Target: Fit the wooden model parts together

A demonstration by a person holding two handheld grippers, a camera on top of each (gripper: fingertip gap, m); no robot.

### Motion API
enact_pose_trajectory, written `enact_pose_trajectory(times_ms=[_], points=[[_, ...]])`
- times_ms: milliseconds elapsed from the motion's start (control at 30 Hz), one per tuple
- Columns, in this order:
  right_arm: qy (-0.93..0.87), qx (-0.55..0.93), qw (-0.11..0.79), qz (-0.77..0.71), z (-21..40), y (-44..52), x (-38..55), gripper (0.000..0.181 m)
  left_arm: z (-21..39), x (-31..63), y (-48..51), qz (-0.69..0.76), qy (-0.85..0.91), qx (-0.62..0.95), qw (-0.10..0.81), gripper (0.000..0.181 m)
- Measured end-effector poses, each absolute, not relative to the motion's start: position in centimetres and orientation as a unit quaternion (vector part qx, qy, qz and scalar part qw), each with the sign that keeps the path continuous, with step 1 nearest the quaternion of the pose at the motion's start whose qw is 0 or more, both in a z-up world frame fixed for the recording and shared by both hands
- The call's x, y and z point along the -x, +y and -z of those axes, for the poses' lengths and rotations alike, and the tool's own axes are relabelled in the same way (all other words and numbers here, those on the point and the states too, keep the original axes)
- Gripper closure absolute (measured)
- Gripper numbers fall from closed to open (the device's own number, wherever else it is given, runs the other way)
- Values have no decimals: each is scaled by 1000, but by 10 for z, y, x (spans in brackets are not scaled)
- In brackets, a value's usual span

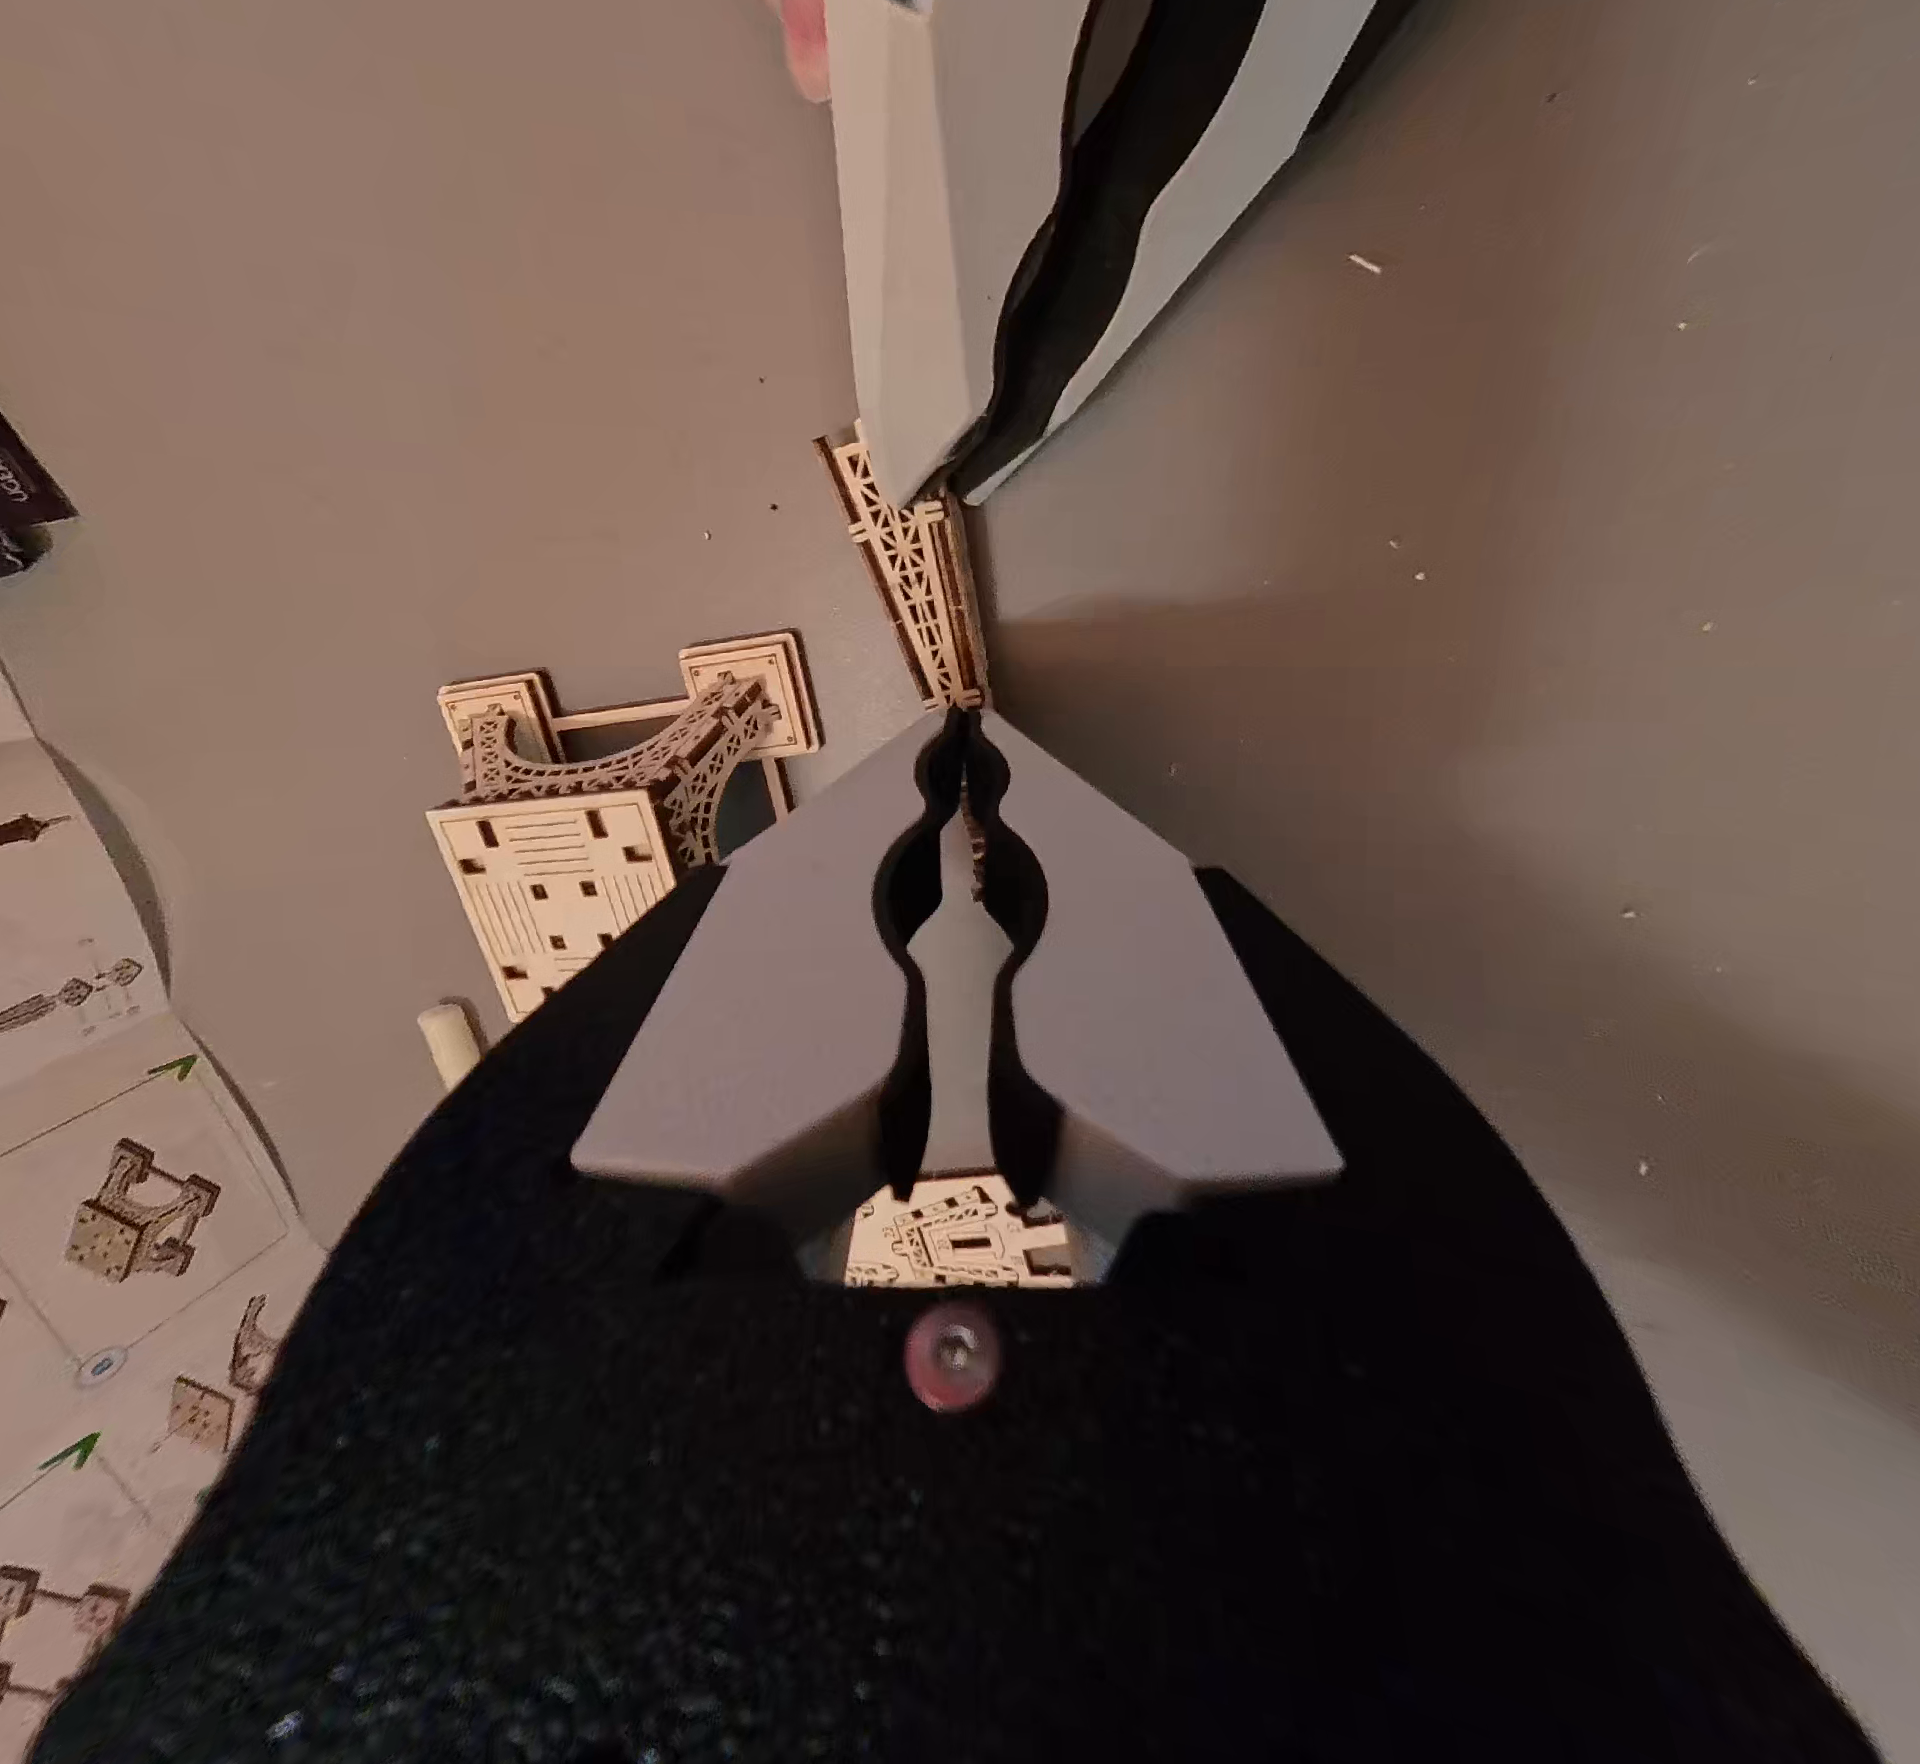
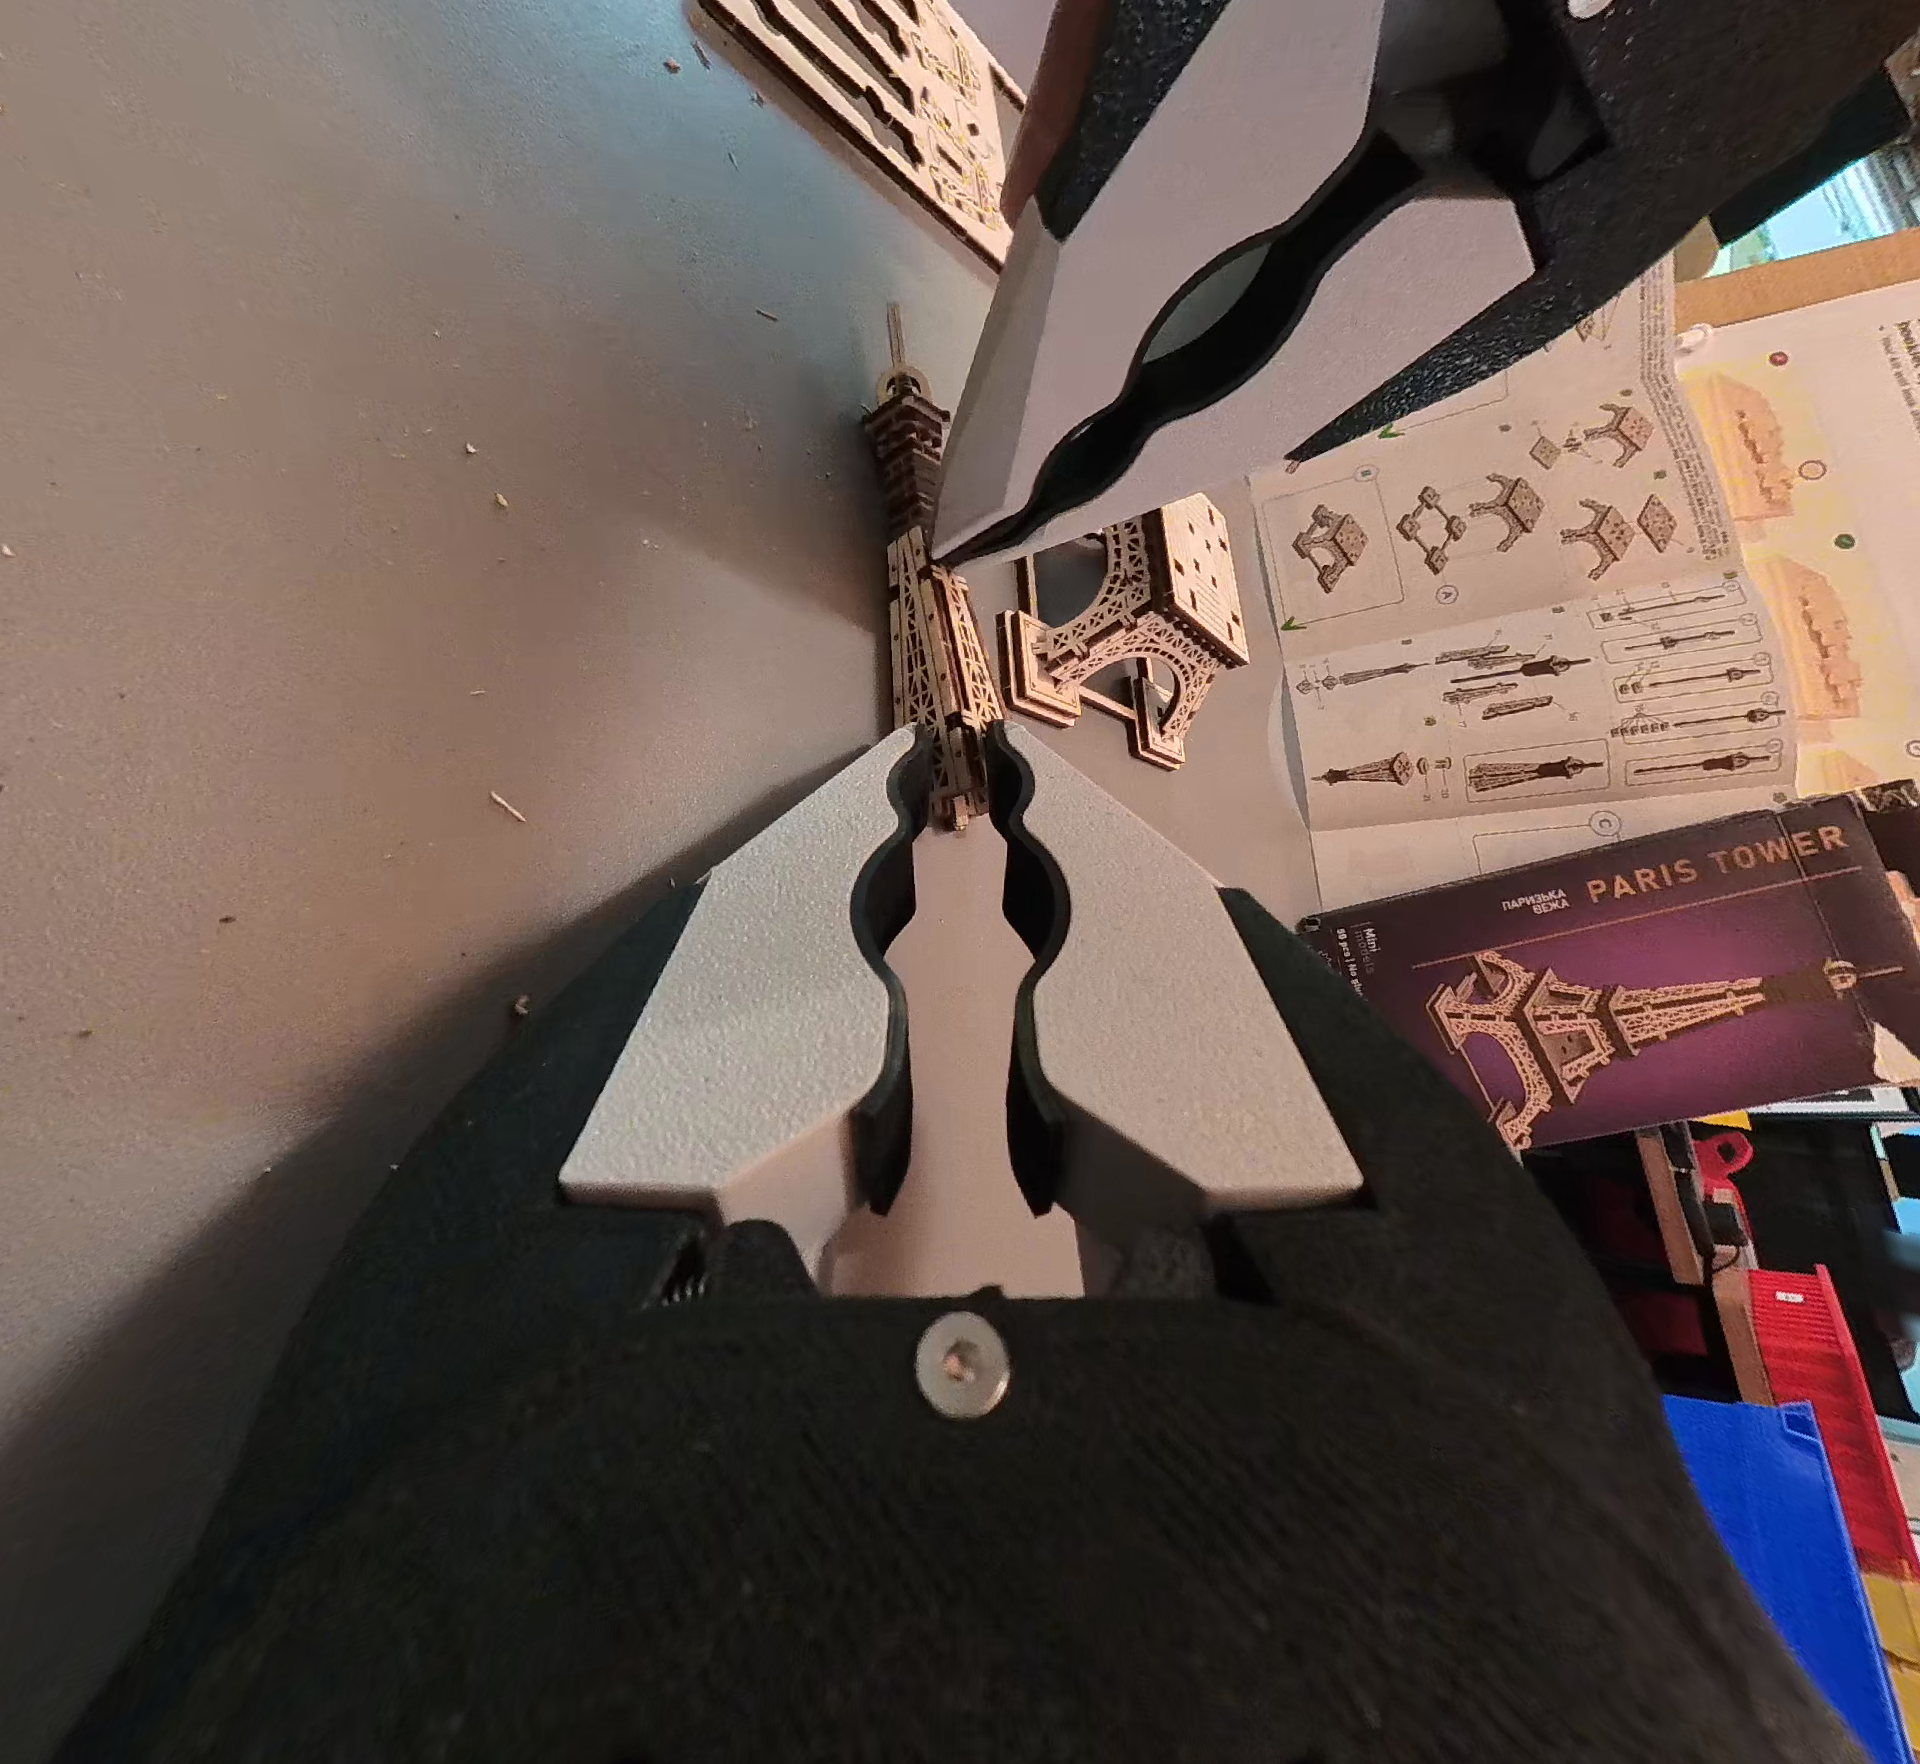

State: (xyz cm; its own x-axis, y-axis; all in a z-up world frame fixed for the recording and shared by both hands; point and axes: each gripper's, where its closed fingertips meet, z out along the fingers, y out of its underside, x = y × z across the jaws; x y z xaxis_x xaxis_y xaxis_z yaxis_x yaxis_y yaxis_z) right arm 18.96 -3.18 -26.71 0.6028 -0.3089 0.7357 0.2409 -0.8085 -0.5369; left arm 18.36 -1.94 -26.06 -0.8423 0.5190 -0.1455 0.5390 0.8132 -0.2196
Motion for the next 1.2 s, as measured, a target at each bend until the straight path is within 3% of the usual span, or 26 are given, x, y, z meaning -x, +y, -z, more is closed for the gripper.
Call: enact_pose_trajectory(times_ms=[33, 367, 700, 1200], points=[[20, 840, 309, 444, 267, -32, -189, 172, 261, -184, -19, 121, 951, -280, 43, 181], [22, 840, 309, 445, 268, -33, -188, 173, 261, -184, -20, 65, 957, -281, 33, 181], [14, 840, 302, 450, 269, -36, -187, 172, 239, -194, -23, 160, 958, -235, 38, 181], [18, 840, 309, 445, 269, -36, -186, 172, 262, -184, -19, 83, 965, -247, 21, 181]])
